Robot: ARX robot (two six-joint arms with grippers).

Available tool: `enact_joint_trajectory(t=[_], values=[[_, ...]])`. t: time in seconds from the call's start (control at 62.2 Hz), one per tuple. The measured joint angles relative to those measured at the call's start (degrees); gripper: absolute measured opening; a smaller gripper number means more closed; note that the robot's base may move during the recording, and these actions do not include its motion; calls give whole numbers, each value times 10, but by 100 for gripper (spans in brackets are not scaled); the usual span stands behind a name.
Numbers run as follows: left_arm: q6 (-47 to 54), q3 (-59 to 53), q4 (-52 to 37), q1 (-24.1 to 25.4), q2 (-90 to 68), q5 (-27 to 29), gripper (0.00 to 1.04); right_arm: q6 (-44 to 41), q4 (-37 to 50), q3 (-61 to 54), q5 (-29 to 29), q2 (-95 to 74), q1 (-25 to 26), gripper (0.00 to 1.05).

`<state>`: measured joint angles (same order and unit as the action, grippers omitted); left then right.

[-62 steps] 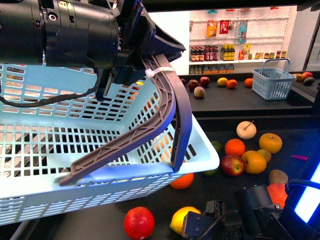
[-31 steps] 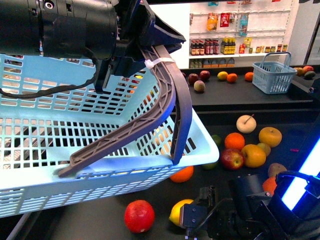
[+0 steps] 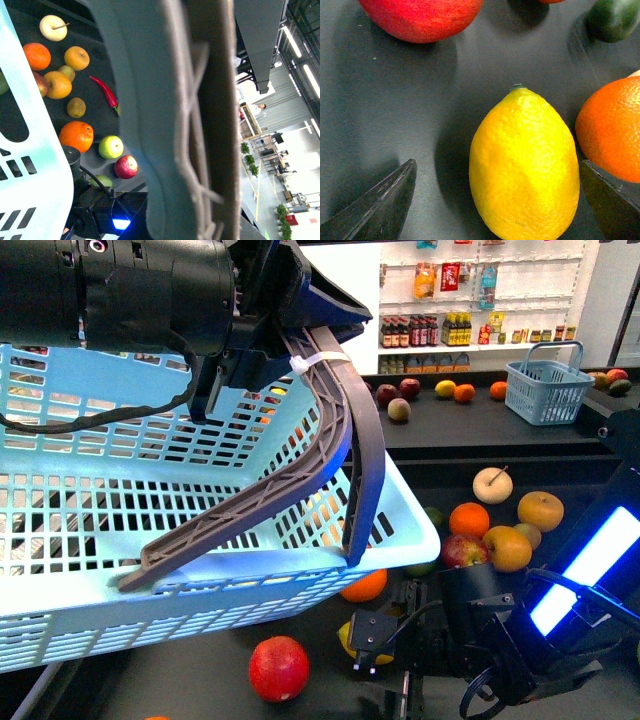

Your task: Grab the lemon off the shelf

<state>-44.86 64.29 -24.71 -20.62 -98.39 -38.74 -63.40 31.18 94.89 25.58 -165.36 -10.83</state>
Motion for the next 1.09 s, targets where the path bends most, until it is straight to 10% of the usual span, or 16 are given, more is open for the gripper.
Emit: enact_joint_trajectory(t=[1.093], values=[[0,0,0,0,0,0,7,128,-118,163,-81,-64,-12,97]])
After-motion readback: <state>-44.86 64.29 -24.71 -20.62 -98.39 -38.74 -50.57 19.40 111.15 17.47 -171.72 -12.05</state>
